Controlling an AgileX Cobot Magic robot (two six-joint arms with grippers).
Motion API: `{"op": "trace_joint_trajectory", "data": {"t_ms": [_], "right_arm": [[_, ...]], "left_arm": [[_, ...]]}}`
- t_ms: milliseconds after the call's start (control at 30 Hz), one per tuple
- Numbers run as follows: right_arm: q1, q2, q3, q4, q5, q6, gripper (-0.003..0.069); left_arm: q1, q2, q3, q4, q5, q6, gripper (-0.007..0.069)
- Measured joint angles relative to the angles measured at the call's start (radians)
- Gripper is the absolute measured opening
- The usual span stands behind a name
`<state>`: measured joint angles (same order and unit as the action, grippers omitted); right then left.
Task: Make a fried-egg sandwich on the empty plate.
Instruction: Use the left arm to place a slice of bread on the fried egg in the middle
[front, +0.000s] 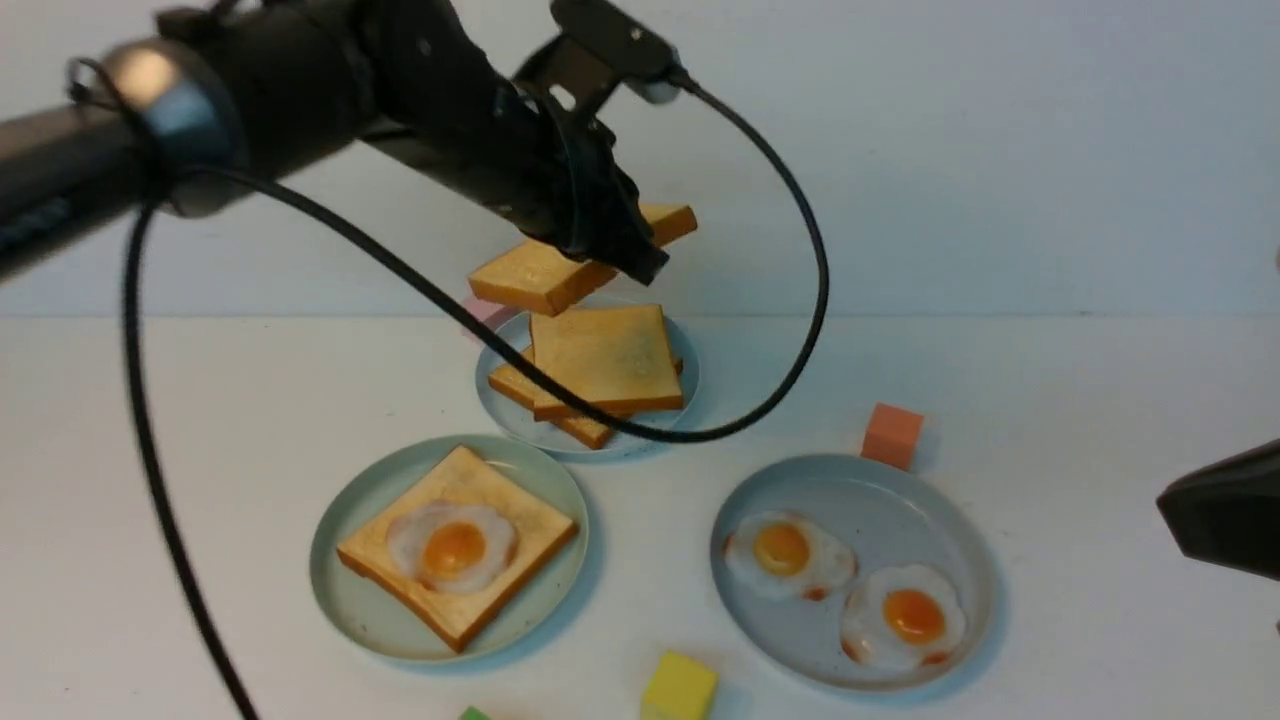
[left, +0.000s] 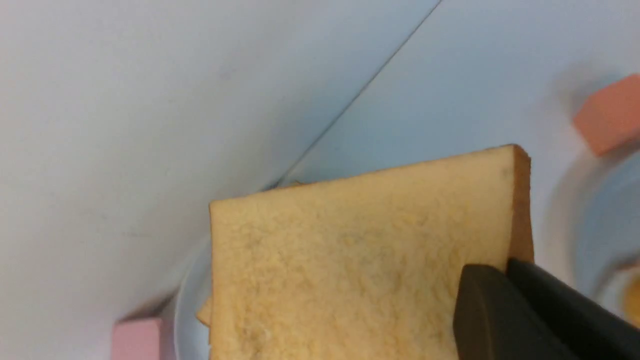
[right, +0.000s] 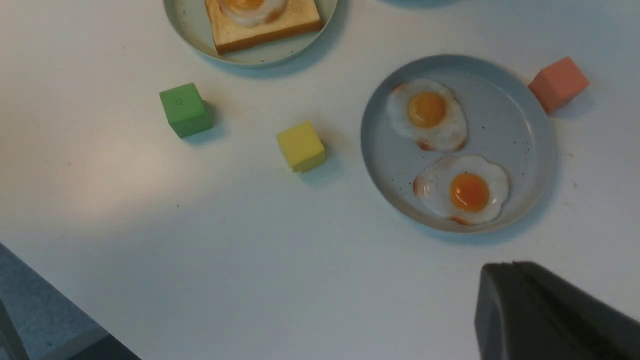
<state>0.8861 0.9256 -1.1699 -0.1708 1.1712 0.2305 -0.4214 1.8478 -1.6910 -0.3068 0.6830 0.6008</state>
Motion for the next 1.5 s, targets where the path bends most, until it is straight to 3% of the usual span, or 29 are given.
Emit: {"op": "trace_joint_trajectory", "data": {"t_ms": [167, 367, 733, 1067, 1500], "right_arm": [[0.0, 0.0, 0.0, 0.0, 0.0, 0.0, 0.0034], [0.0, 0.0, 0.0, 0.0, -0.07, 0.0, 0.0036], [0.0, 0.0, 0.0, 0.033, -0.169, 0.0, 0.0043], [0.0, 0.0, 0.005, 0.052, -0.171, 0.0, 0.0052], [0.0, 0.0, 0.008, 0.052, -0.172, 0.0, 0.0058]], "left_arm": [[-0.001, -0.21, 0.29, 0.147, 0.045, -0.217, 0.0006], [-0.001, -0.33, 0.593, 0.205, -0.055, -0.272, 0.0006], [-0.001, -0.29, 0.701, 0.245, -0.309, -0.169, 0.0006], [-0.001, -0.178, 0.704, 0.21, -0.318, -0.077, 0.0006], [-0.001, -0.17, 0.704, 0.154, -0.351, -0.065, 0.0006]]}}
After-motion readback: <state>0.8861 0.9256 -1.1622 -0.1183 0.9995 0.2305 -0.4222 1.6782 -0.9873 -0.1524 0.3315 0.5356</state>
